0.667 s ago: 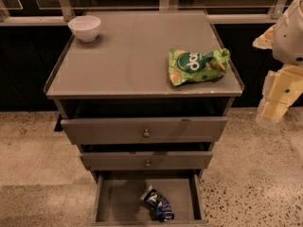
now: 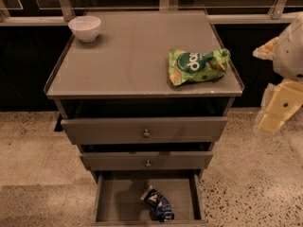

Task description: Pick blue chip bag from bottom drawer and place on counter

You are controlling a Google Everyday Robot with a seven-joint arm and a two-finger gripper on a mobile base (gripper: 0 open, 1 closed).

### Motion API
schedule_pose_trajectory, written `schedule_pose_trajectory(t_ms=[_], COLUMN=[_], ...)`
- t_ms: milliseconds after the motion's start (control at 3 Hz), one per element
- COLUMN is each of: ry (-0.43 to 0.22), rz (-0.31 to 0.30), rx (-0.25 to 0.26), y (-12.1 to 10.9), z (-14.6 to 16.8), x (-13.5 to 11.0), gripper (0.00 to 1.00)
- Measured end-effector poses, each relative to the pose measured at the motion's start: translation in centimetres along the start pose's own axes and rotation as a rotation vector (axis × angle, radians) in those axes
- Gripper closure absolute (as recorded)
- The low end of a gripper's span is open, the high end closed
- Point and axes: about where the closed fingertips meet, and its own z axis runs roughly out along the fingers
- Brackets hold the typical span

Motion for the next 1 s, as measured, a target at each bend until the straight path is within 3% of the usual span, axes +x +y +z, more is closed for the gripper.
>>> schedule_pose_trajectory(t_ms=[333,667,1000], ry=[-0.135,-0.269,-0.271], rz=[0.083,0.185,0.220], rx=[-0.056,-0.164,-0.177], y=[3.4,7.3,8.8], z=[5.6,14.4,17.7], x=[1.3,1.0,1.6], gripper=[0.00,0.00,0.00])
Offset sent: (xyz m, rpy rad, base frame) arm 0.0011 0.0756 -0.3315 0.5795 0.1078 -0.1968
